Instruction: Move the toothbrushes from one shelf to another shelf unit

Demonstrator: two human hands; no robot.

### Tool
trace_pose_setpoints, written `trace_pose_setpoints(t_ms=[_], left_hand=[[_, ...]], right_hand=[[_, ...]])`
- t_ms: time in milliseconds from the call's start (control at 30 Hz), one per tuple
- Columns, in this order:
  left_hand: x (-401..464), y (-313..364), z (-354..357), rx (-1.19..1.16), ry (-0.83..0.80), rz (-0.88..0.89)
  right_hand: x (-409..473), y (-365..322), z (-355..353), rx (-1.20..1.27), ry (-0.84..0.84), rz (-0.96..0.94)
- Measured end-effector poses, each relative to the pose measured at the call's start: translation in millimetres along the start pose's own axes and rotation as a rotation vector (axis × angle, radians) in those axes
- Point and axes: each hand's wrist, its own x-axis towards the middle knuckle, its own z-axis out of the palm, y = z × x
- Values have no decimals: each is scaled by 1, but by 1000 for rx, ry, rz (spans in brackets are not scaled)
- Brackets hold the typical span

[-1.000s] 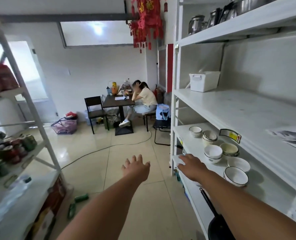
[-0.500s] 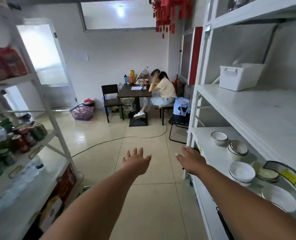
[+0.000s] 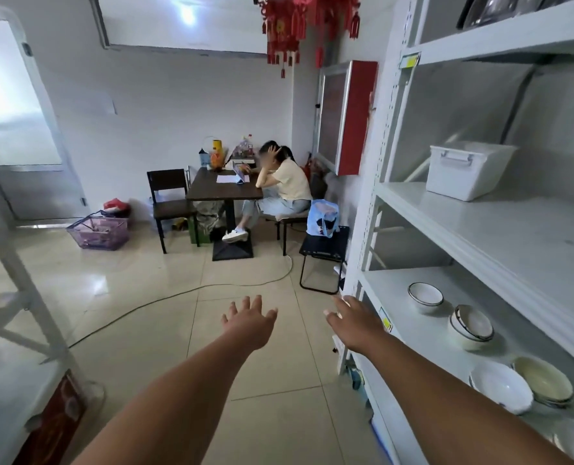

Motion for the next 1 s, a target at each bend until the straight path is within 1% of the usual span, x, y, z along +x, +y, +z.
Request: trace_pose_setpoints(t_ms=[100, 200, 267, 367, 467, 567, 667, 700, 800, 900, 1000], left_hand=[[35, -2, -10, 4, -17, 10], [66, 4, -13, 13, -30, 21], [86, 17, -11, 16, -35, 36], [116, 50, -9, 12, -46, 86], [144, 101, -12, 10, -22, 172], [165, 160, -27, 51, 5, 267], [182, 224, -38, 154, 41, 448], [185, 246, -39, 145, 41, 492], [176, 313, -32, 155, 59, 586], [157, 381, -18, 188, 126, 756], [127, 448, 4, 149, 122, 901]], right_hand=[[27, -10, -4, -10, 8, 15], [55, -12, -11, 32, 37, 19], [74, -9, -20, 58, 80, 9], [105, 1, -42, 29, 152, -20], [137, 20, -76, -28, 267, -14], [157, 43, -120, -69, 342, 28], [160, 80, -159, -105, 384, 84], [158, 95, -170, -114, 396, 115], [139, 144, -196, -133, 434, 238], [101, 198, -217, -165, 495, 379], [48, 250, -235, -179, 572, 550]])
